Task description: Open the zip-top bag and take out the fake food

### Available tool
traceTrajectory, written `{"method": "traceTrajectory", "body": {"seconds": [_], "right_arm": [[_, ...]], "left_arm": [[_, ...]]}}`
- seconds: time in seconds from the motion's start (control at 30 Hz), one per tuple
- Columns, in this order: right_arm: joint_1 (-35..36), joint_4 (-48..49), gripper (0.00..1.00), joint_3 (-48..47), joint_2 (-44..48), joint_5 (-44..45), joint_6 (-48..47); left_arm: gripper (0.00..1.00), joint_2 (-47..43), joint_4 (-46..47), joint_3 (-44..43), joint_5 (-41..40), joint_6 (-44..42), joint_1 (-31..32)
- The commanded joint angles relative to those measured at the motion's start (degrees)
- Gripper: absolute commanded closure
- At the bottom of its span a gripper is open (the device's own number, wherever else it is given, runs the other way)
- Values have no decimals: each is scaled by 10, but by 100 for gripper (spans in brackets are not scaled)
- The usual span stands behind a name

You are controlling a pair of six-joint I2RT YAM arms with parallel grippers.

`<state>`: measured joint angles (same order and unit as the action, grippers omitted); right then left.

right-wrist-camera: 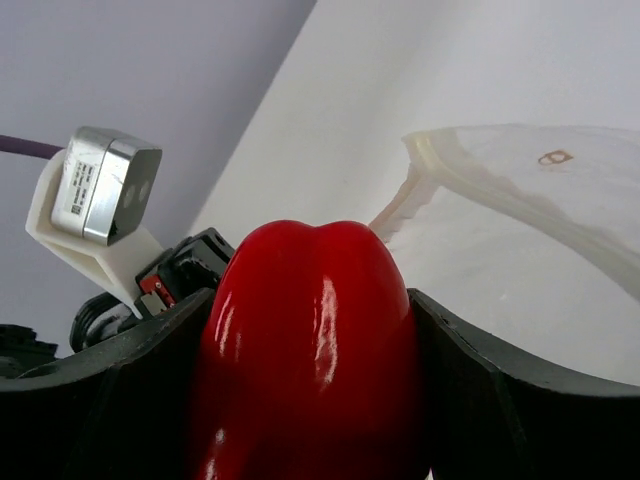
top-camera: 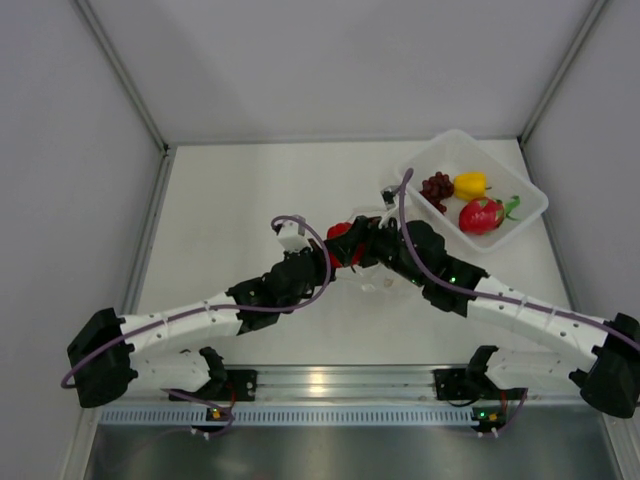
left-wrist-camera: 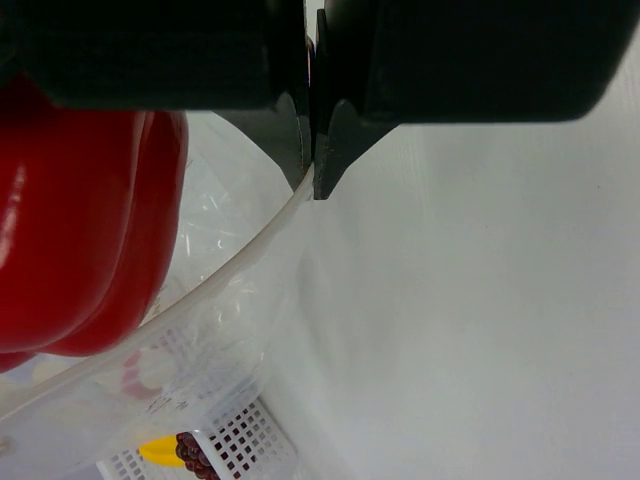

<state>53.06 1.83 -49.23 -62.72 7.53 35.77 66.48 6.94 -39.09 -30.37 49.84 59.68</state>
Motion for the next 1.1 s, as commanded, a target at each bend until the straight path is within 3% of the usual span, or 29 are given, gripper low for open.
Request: {"method": "traceTrajectory", "body": {"seconds": [0.0, 0.27, 0.57, 0.83, 0.9, 0.97, 1.07], "right_arm": [[-12, 162, 64, 24, 15, -12, 101], [-12, 290, 65, 78, 33, -23, 205], [-26, 482, 67, 100, 25, -167, 364], [-37, 574, 69, 75, -45, -279, 489], [-37, 592, 69, 41, -83, -346, 525], [-35, 649, 69, 42, -117, -363, 584], [-30, 689, 72, 46, -127, -370, 590]], "left_arm": [[100, -2, -6, -8, 10, 12, 0], [100, -1, -37, 10, -51, 42, -1], [100, 35, -51, -1, -58, 64, -4], [100, 33, -52, -12, -36, 69, -5], [100, 27, -51, -13, -31, 74, -5], [100, 16, -51, -15, -33, 81, -5], [100, 2, -52, -20, -44, 78, -5]]}}
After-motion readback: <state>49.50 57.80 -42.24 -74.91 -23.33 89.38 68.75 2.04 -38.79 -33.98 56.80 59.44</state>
